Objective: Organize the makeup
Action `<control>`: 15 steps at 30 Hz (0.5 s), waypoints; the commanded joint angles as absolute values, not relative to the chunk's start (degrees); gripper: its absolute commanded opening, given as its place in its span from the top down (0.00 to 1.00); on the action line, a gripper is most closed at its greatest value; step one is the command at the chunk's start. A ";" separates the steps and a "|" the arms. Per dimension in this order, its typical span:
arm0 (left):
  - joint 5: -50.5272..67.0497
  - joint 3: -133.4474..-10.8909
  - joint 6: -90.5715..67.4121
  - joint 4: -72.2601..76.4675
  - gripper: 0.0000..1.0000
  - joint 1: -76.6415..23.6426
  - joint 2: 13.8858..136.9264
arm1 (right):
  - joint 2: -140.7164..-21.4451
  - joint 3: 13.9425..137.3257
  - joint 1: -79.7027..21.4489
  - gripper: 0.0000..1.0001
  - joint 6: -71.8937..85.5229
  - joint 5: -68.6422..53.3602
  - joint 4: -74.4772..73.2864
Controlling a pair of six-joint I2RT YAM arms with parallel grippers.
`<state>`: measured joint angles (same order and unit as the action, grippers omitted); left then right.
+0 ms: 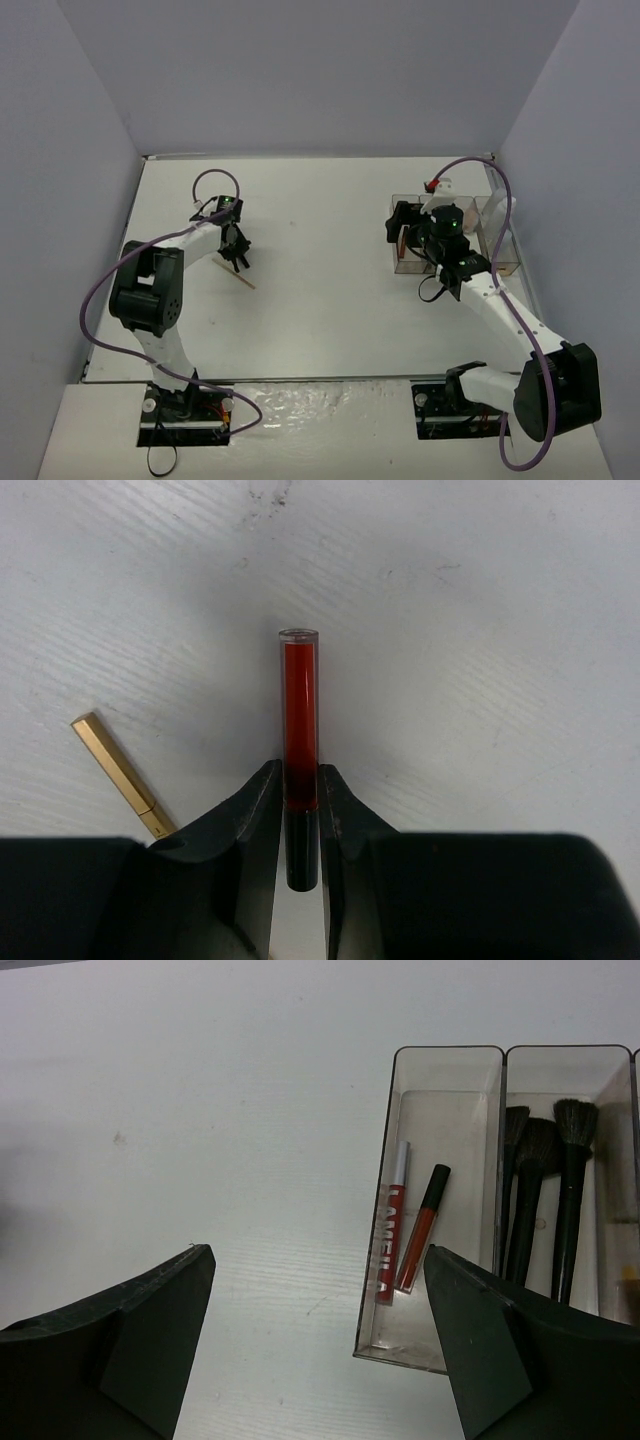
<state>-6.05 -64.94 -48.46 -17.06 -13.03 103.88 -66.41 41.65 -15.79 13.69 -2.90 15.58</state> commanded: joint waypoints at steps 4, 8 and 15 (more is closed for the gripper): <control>-3.05 -65.54 -45.74 -10.20 1.00 -17.23 98.53 | -66.33 41.08 -15.88 0.12 14.11 -15.30 24.55; 2.57 -59.42 -46.62 4.74 1.00 -20.90 93.48 | -67.31 40.81 -17.25 0.09 14.66 -23.80 28.47; 11.57 -50.20 -42.87 27.42 1.00 -28.82 85.94 | -69.94 43.38 -27.44 0.08 15.30 -26.87 31.87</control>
